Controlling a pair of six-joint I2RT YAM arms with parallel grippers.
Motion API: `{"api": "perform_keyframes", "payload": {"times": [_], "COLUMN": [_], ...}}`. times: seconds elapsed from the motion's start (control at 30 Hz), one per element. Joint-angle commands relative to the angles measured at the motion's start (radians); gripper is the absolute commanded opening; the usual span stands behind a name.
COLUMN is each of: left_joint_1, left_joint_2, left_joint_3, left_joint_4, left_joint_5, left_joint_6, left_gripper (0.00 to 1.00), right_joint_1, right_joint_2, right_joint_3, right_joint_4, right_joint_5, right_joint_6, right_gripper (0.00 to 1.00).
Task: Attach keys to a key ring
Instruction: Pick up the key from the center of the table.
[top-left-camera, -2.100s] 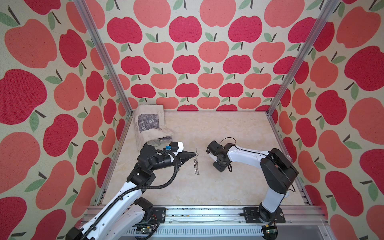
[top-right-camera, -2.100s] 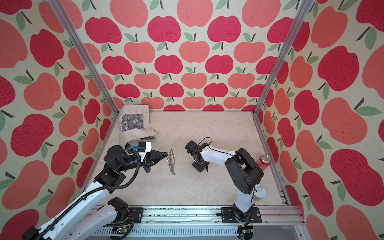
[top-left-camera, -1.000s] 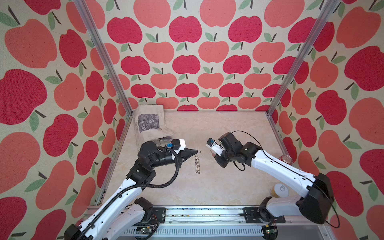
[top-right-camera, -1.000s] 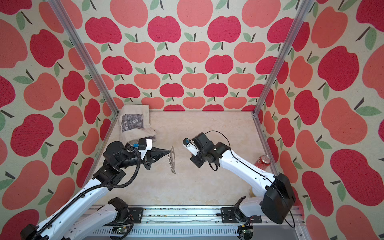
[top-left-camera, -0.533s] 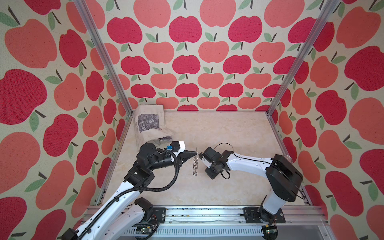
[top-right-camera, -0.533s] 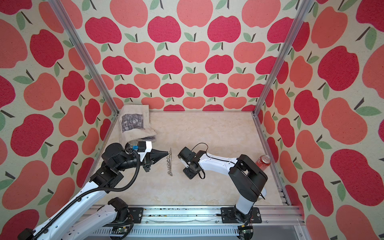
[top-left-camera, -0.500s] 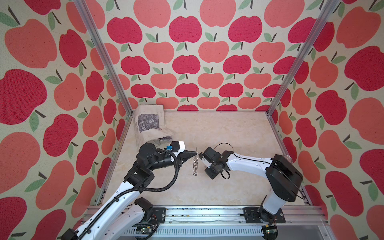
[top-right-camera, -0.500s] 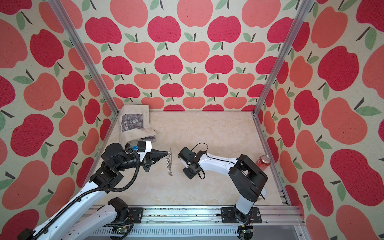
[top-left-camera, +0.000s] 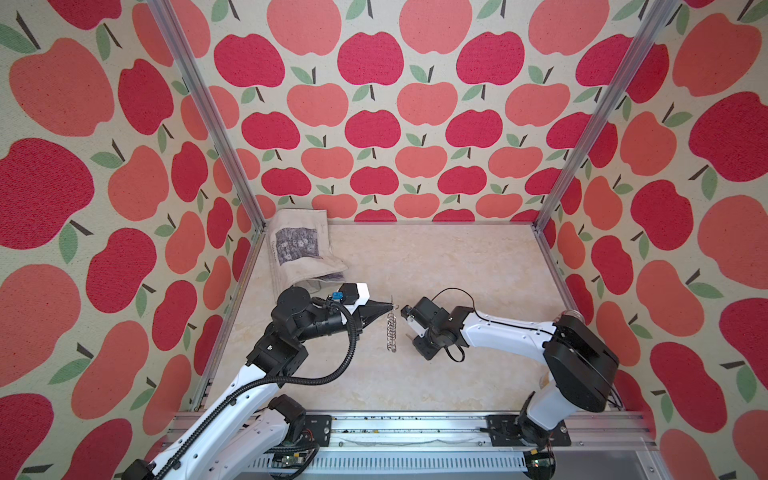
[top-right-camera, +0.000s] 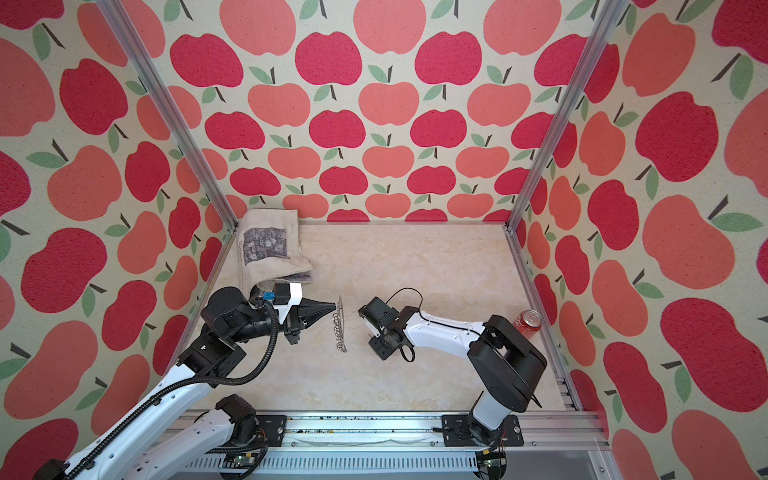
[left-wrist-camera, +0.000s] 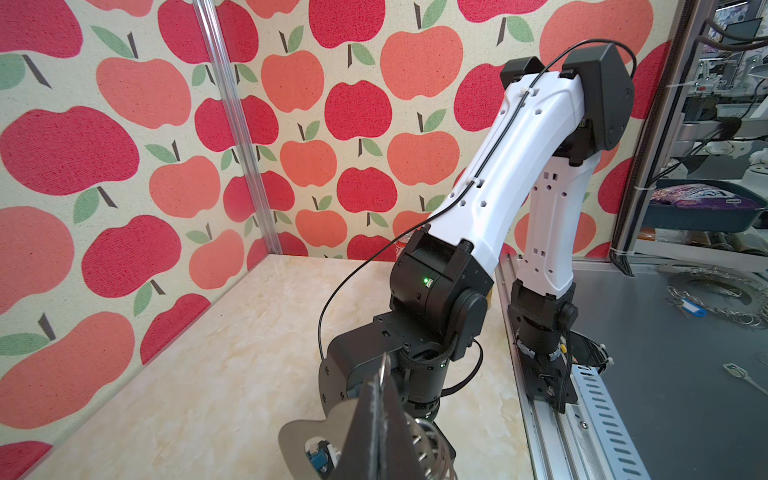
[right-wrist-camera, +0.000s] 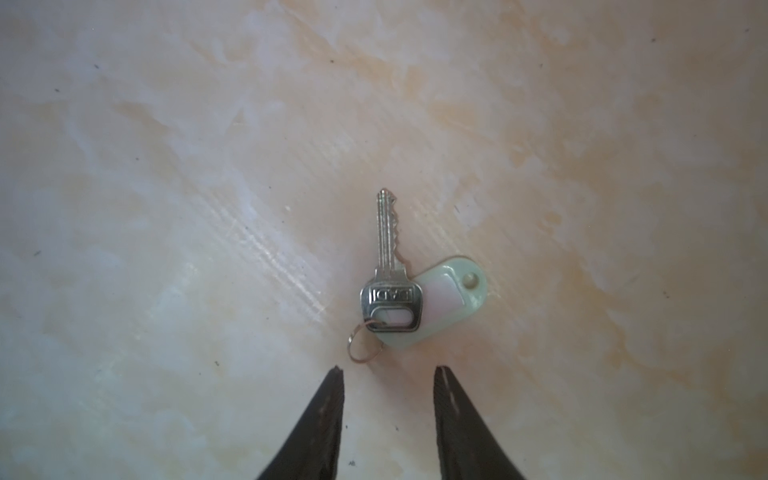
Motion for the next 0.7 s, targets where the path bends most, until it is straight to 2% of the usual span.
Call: {"api": "perform_keyframes", "payload": {"times": [0.0, 0.2, 0.37, 0.67], "left_joint_1": [-0.004, -0.005, -0.004, -0.004], "left_joint_2": [-0.025, -0.042, -0.054, -0.067], "left_joint_3": [0.015, 0.011, 0.012, 0.006], "left_joint_4": [-0.006, -0.013, -0.028, -0.039], "left_joint_5": [-0.006, -0.013, -0.015, -0.023], "left_joint_6": [0.011, 0.006, 0.010, 0.013], "left_gripper": [0.00, 0.00, 0.00, 0.00], "right_joint_1": [0.040, 0.097, 0.106, 0.113], "right_joint_2": [0.001, 0.043, 0.058, 0.074], "right_joint_3": [0.031, 0.038, 0.035, 0.037], "right_joint_4": [-0.018, -0.019, -0.006, 0.013], "right_joint_5": [0.041, 0.134, 0.203, 0.209], "right_joint_6": [-0.061, -0.020, -0.009, -0.032], "right_gripper": [0.41, 0.41, 0.35, 0.28]}}
